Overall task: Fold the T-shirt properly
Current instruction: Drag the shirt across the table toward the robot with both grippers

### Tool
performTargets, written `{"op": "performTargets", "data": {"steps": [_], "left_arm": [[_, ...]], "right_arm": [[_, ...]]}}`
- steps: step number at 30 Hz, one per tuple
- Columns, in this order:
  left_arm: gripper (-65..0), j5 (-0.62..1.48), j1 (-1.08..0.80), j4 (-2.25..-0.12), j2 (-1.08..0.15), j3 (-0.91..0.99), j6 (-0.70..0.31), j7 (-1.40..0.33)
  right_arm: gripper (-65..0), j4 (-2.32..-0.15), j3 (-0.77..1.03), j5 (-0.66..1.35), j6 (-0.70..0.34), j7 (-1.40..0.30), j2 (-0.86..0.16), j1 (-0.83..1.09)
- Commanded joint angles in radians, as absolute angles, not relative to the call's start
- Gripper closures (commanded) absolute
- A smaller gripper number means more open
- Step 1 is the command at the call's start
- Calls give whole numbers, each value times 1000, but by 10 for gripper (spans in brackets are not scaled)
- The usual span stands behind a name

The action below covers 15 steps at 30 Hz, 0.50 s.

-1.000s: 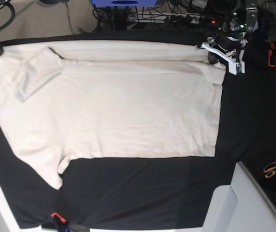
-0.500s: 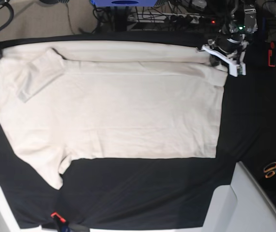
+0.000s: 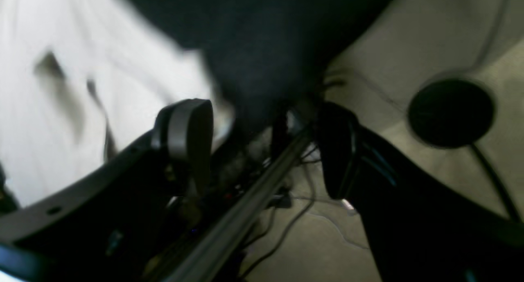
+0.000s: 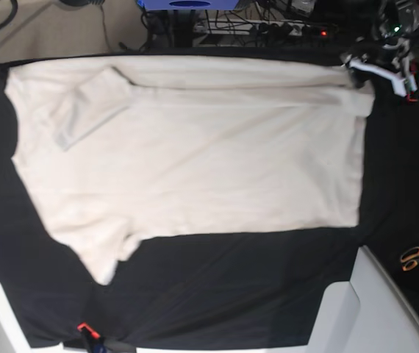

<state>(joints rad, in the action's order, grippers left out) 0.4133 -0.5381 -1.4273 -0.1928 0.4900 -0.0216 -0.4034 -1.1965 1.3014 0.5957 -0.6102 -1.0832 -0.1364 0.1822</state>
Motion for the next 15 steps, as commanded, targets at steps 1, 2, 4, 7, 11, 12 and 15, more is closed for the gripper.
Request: {"op": "performTargets", "data": {"steps": [1,2,4,7,11,12,15], "left_arm": [[-487,400,-541,-1452,-206,490,-10,-395],[-487,400,-542,-1466,-206,483,-10,-395],[-487,398,-544,-1488,-206,432,-10,-395],[-487,398,-536,-1486,-206,372,-10,-395],[-487,398,-515,-1492,-206,331,-10,-395],[-487,398,-513,-1492,-206,328,-10,-395],[-487,400,-519,-1541,-206,331,-10,-395]], "right_arm": [[-387,-1233,1305,619,-619,-1072,-157,176],[-387,-1241,1303,619,-619,-1073,-157,176],[-389,-1247,1297,619,-619,-1076,-157,173],[-389,-1247,1296,619,-619,-1078,-156,170],[-389,-1271,1280,619,-624,-1087,-147,168],[-389,-1290,1251,619,-625,-1096,-147,171],[-384,-1374,1144,619,-679,-1107,-142,176]]}}
